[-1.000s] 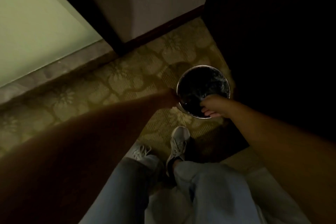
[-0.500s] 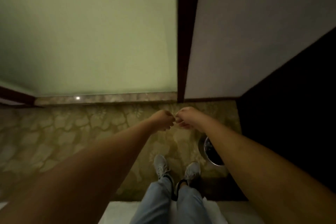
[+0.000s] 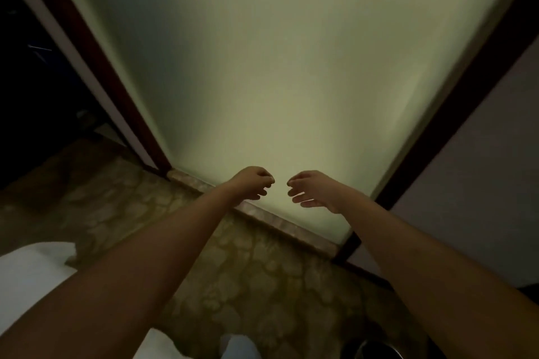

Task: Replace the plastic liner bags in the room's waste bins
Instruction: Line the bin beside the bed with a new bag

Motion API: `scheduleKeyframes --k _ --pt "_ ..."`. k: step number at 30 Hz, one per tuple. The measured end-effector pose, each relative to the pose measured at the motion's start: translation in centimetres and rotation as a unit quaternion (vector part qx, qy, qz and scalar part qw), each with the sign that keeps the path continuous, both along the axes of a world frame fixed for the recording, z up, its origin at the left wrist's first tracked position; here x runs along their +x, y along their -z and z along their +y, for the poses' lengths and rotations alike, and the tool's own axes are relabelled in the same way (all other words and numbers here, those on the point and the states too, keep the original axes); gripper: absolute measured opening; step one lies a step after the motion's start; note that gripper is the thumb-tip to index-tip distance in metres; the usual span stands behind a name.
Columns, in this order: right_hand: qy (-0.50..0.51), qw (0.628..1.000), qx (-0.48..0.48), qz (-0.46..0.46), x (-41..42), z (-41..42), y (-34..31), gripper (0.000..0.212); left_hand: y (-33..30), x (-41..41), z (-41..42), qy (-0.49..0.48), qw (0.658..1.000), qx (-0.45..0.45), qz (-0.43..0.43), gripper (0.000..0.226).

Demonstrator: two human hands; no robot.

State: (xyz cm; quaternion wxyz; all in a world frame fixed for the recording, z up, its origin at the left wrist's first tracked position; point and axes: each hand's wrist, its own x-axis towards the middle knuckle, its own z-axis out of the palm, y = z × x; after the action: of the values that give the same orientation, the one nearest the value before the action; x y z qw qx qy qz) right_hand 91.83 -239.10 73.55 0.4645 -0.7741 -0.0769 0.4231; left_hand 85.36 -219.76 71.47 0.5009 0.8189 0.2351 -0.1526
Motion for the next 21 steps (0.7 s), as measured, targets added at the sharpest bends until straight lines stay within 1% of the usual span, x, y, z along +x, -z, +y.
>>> scheduleKeyframes --k 5,10,14,17,21 --pt "-0.076 0.995 -0.007 -0.063 -0.3 9.8 -5.1 0.024 -4.2 -2.2 8.6 -0.055 0.997 0.011 -0.046 0.022" --pt "-0.144 0.982 -0.016 -0.123 -1.5 22.1 -9.4 0.019 -8.1 -5.2 19.4 -0.101 0.991 0.023 -0.085 0.02" --pt "-0.204 0.965 -0.005 -0.163 -2.9 32.9 -12.5 0.021 -10.7 -8.7 29.2 -0.149 0.983 0.06 -0.091 0.012" --pt "-0.25 0.949 0.017 -0.191 -4.7 40.9 -14.4 0.021 -12.5 -11.9 35.8 -0.187 0.973 0.094 -0.101 0.014" --pt "-0.304 0.927 0.031 -0.217 -8.0 50.7 -16.6 0.018 -15.0 -16.5 42.9 -0.239 0.958 0.108 -0.117 0.012"
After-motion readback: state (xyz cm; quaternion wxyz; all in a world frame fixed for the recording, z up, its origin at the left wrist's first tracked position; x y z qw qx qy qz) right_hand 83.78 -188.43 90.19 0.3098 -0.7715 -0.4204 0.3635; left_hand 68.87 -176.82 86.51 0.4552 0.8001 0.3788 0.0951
